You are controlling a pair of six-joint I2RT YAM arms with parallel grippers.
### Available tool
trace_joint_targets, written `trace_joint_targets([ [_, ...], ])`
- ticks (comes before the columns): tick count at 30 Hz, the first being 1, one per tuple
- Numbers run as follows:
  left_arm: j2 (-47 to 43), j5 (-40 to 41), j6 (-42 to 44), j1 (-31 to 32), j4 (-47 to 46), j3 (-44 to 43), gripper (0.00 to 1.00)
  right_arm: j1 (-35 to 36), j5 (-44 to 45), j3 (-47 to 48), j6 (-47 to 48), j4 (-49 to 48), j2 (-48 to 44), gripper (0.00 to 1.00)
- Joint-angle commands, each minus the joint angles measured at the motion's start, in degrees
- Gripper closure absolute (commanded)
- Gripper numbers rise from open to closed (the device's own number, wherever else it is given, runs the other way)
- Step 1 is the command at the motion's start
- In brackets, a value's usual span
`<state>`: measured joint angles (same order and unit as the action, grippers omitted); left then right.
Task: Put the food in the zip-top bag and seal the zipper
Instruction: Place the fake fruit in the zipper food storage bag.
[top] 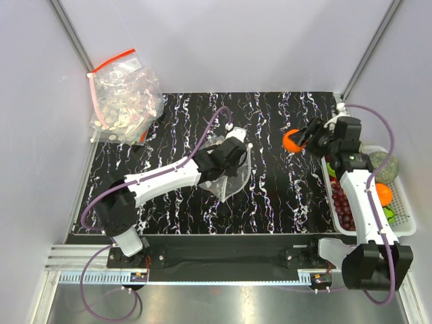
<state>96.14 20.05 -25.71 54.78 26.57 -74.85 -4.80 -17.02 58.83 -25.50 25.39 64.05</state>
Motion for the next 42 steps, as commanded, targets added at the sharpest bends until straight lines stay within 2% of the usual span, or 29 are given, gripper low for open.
trace_joint_targets([
  [1,0.6,-3.6,-2.1,0.0,0.4,-4.9,1.0,4.3,-7.7,-4.7,-2.4,-9.2,-2.6,0.62],
  [4,1.5,-4.5,-3.9,0.0,2.0,-7.9,1.0,8.0,-10.6,-11.7,-5.7,-16.9,-3.8,0.62],
  [14,6.8,-6.4,-6.8,0.0,5.7,-17.3,1.0,17.9,-14.0,-18.7,-7.5,-29.1,-6.5,0.61],
  [21,8.5,-5.9,-8.4,0.0,7.5,-21.0,1.0,18.4,-13.4,-20.6,-6.1,-27.9,-7.6,0.61],
  [31,4.3,-8.4,-9.6,0.1,6.4,-19.3,1.0,18.4,-12.3,-26.7,-7.0,-31.7,-7.8,0.61],
  [42,-0.2,-13.6,-10.0,0.1,3.1,-15.6,1.0,22.5,-5.8,-26.1,-8.0,-32.7,-5.1,0.59],
])
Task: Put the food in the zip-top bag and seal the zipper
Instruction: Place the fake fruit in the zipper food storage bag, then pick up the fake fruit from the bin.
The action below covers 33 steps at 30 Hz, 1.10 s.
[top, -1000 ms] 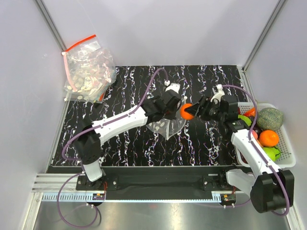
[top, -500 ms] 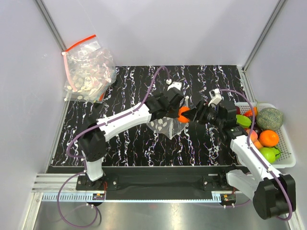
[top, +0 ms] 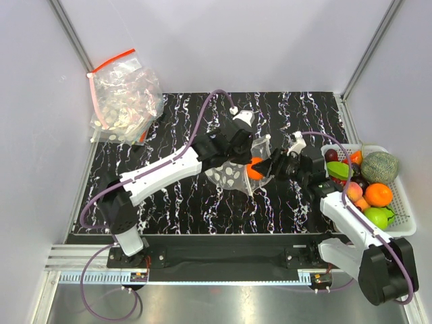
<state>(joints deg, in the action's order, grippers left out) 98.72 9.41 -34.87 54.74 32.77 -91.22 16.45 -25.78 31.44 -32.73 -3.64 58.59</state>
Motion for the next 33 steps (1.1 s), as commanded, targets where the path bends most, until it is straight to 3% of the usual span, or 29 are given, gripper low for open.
trace_joint_targets([
  [1,-3.2,-3.2,-1.1,0.0,-3.3,1.0,1.0,1.6,4.1,2.0,-1.0,-3.4,0.6,0.44],
  [3,-3.5,-3.9,-1.2,0.0,-3.5,1.1,1.0,2.1,5.3,2.7,-0.9,-3.0,0.7,0.29],
  [4,-3.9,-4.1,-1.1,-0.1,-3.3,1.0,1.0,2.1,5.6,3.0,-0.8,-2.3,0.5,0.14],
  [8,-4.8,-5.9,-1.1,-0.9,-3.4,1.8,1.0,2.3,6.4,4.1,0.0,0.5,-2.2,0.06],
  [10,-5.1,-6.2,-1.1,-1.2,-3.7,2.2,1.0,2.2,6.6,4.9,0.4,2.5,-3.1,0.06],
  [14,-5.4,-6.2,-1.1,-2.0,-4.3,3.5,1.0,2.2,7.6,6.4,0.6,7.7,-5.2,0.25],
  [18,-5.5,-5.9,-1.1,-2.4,-4.8,5.0,1.0,2.2,9.8,8.9,2.0,15.3,-6.6,0.33],
  [23,-4.9,-4.8,-0.8,-2.4,-5.9,6.6,1.0,2.3,11.5,11.0,3.2,22.6,-9.1,0.35],
  [27,-4.5,-4.7,-0.4,-2.4,-7.0,7.4,1.0,2.2,25.5,17.0,6.2,37.4,-9.2,0.36],
  [33,-6.2,-2.8,2.6,-2.4,-5.9,8.7,1.0,2.1,38.1,20.3,1.7,45.7,-8.0,0.34],
])
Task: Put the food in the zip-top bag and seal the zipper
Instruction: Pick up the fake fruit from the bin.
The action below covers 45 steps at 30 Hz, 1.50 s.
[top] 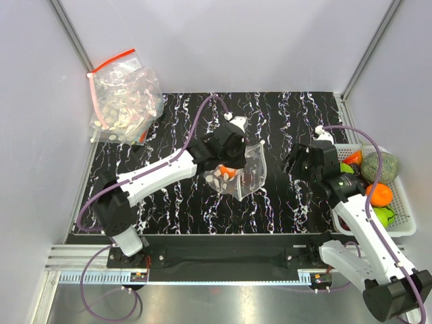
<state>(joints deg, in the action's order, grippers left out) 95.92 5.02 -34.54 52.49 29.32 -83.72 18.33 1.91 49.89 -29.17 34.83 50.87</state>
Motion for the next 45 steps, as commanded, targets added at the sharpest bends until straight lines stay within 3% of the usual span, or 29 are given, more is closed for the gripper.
trace_joint_targets([
  [1,-3.7,2.0,2.6,-0.2,-2.4,1.7,1.0,0.2,12.2,1.7,-3.0,7.5,-1.2,0.32],
  [5,-4.9,3.5,4.1,-0.2,-2.3,3.7,1.0,-0.4,24.9,3.3,-6.8,11.5,1.5,0.38],
  [7,-5.0,3.3,5.1,-0.2,-2.0,4.3,1.0,-3.9,30.0,6.1,-7.2,13.6,4.8,0.34],
  [8,-5.1,3.5,5.3,-0.2,-1.8,4.3,1.0,-5.7,29.6,7.1,-7.3,13.9,5.4,0.31],
  [10,-5.6,3.4,5.6,-0.2,-2.0,5.1,1.0,-10.0,25.3,7.9,-6.9,11.0,4.9,0.08],
  [12,-6.0,2.6,5.7,-0.2,-2.3,5.4,1.0,-15.7,23.2,7.9,-8.3,8.6,4.3,0.0],
  [18,-6.7,-0.8,4.9,-0.1,-6.3,8.9,1.0,-20.6,29.1,12.1,-19.7,13.0,7.4,0.0],
  [26,-7.3,1.0,5.9,-0.1,-5.9,9.1,1.0,-24.7,25.2,16.4,-29.1,16.3,17.9,0.0],
  [38,-6.6,-0.5,5.6,-0.1,-6.9,10.0,1.0,-30.1,24.8,9.1,-40.3,11.1,18.7,0.0],
  [45,-6.0,-0.6,5.8,0.0,-7.2,10.0,1.0,-32.3,24.8,6.7,-41.9,8.0,21.2,0.02],
])
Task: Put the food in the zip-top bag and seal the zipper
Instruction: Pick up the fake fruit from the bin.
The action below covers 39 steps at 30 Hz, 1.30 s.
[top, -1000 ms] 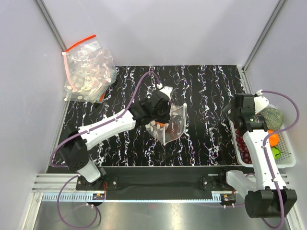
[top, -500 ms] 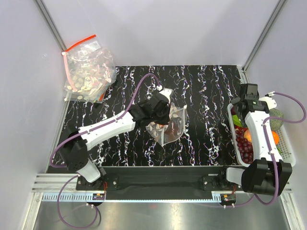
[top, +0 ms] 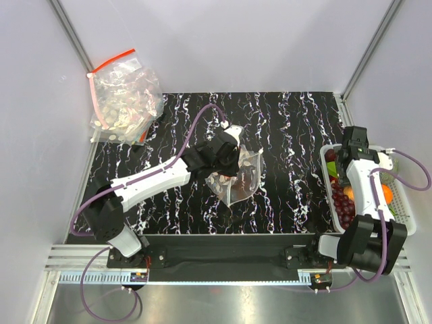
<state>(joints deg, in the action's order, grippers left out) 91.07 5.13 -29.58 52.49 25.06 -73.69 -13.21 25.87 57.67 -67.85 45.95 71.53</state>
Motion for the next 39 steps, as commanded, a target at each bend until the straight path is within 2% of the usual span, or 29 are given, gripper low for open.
trace_joint_targets([
  [1,-1.2,-0.5,0.8,-0.1,-2.9,0.0,1.0,-1.0,1.1,-1.6,-3.2,-3.8,0.6,0.03],
  [7,-1.2,0.8,1.1,0.0,-2.6,-0.2,1.0,-2.7,1.7,-0.6,-2.3,-5.8,4.7,0.1],
  [9,-1.2,1.1,0.9,-0.1,-2.2,-0.1,1.0,-3.0,2.5,-0.5,-2.4,-5.9,5.7,0.2],
  [11,-1.0,1.5,0.9,-0.1,-2.2,-0.1,1.0,-3.0,4.5,-0.2,-3.5,-4.7,5.8,0.37],
  [14,-0.9,1.7,1.0,-0.1,-1.9,-0.3,1.0,-2.9,5.8,0.0,-3.0,-4.3,4.9,0.44],
  [15,-1.0,1.8,1.0,-0.1,-2.0,-0.4,1.0,-3.0,5.9,0.2,-2.2,-4.2,4.0,0.54],
  [23,-1.0,2.5,0.8,-0.1,-1.2,-1.2,1.0,-2.9,8.2,1.8,0.4,-0.6,-4.4,0.54],
  [27,-0.9,2.8,0.8,-0.1,-0.9,-1.5,1.0,-2.9,5.3,2.1,4.5,-1.3,-10.2,0.55],
  [30,-0.6,2.8,0.8,-0.1,-0.6,-2.2,1.0,-2.9,-1.8,1.3,14.5,-6.6,-13.5,0.56],
  [31,-0.5,2.5,0.7,-0.1,-0.5,-2.4,1.0,-2.9,-8.1,0.8,21.3,-10.2,-14.4,0.58],
  [33,-0.5,2.3,0.7,-0.1,-0.5,-2.9,1.0,-2.9,-15.7,-0.3,27.1,-13.9,-17.1,0.59],
  [34,-0.5,2.1,0.7,-0.1,-0.4,-3.1,1.0,-2.9,-23.1,-1.8,30.5,-17.2,-18.0,0.59],
  [36,-0.4,1.9,0.7,-0.1,-0.2,-3.8,1.0,-2.9,-29.9,-3.0,32.1,-19.0,-19.7,0.57],
  [37,-0.2,1.7,0.7,-0.1,-0.2,-4.2,1.0,-2.9,-37.5,-4.1,33.8,-21.3,-20.1,0.57],
  [38,-0.1,1.6,0.7,-0.1,0.0,-4.4,1.0,-2.9,-40.7,-4.8,34.1,-22.3,-20.1,0.57],
  [39,0.2,1.6,0.7,-0.1,0.3,-5.3,1.0,-2.9,-43.0,-5.5,33.8,-22.7,-19.8,0.62],
])
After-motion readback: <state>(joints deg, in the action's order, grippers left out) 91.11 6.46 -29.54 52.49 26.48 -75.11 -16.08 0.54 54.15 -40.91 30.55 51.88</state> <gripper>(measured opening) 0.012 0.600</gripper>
